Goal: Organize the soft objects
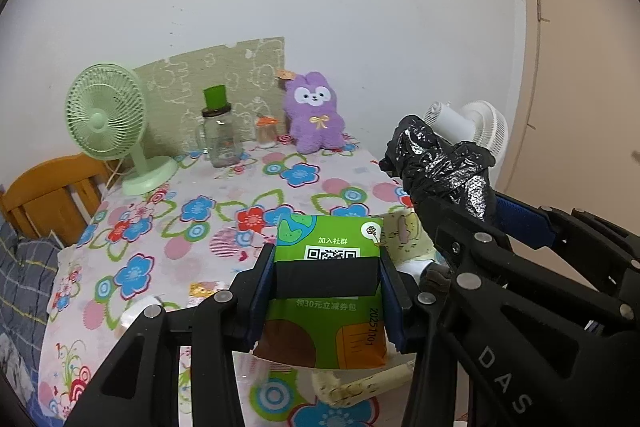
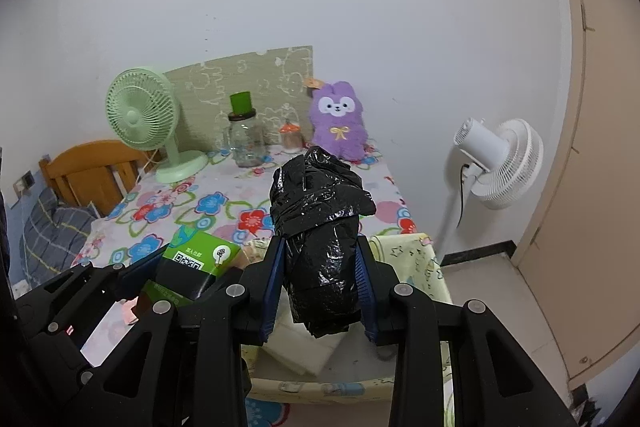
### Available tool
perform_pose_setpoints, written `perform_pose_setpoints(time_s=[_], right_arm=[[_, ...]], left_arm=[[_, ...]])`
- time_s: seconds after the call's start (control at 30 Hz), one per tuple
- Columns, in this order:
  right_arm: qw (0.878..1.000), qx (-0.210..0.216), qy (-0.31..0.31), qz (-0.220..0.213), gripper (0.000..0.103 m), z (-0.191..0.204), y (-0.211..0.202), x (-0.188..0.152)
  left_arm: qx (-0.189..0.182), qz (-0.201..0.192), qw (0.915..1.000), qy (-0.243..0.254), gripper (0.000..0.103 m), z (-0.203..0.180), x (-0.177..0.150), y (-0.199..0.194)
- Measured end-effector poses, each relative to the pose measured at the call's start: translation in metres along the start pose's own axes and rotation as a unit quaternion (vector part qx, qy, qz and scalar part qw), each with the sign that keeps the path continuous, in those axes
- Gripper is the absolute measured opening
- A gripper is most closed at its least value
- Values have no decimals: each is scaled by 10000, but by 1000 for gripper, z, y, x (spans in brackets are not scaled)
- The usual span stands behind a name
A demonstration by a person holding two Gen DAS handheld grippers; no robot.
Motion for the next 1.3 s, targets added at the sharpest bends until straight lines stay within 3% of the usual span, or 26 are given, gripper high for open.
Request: perform_pose_setpoints(time_s=[0.77, 0.87, 0.93, 1.3], right_arm=[[9975, -1, 423, 566, 37, -37, 54, -26], [9971, 6, 448, 623, 37, -39, 59, -30], [9968, 20, 458, 661, 37, -39, 62, -31], [9957, 130, 455, 796, 38, -37, 70, -35]], left_arm=[[-204, 713, 9966, 351, 52, -28, -17, 62], [-215, 863, 9954, 365, 59, -29, -22, 67], [-177, 947, 9947, 359, 73, -28, -24, 69], [-284, 1028, 9933, 438, 78, -30, -29, 71]])
Point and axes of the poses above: each gripper's, at about its wrist camera, not at the fingertips, and y roughly the way its jaws point, z to its left, x to its top, the point moved 10 cm from there along y, roughly the way its jaws point, and after that the axes turned 8 degrees about z, right-handed, at the moved point
